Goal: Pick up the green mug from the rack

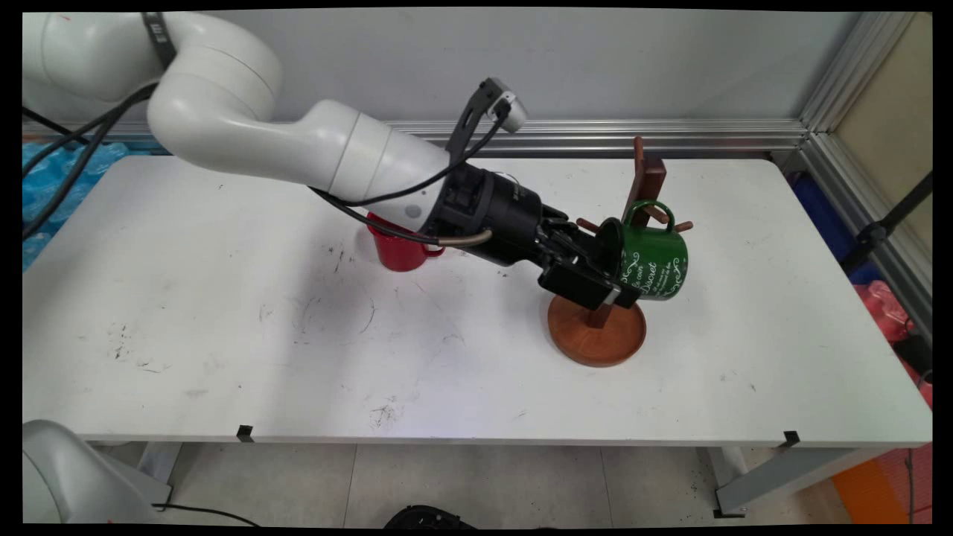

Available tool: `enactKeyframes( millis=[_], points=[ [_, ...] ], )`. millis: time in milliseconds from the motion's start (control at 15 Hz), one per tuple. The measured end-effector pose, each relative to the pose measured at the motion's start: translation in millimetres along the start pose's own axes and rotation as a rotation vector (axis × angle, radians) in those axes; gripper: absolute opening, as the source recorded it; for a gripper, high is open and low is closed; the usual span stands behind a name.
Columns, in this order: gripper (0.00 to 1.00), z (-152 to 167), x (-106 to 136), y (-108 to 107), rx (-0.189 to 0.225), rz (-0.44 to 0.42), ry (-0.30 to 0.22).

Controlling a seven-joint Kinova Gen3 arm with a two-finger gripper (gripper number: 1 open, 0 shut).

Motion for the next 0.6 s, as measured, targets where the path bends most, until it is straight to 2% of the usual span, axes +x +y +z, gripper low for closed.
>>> enactKeyframes(
  millis=[600],
  points=[
    [1.0,19,-2,-2,-0.007,-0.021,0.02]
  ],
)
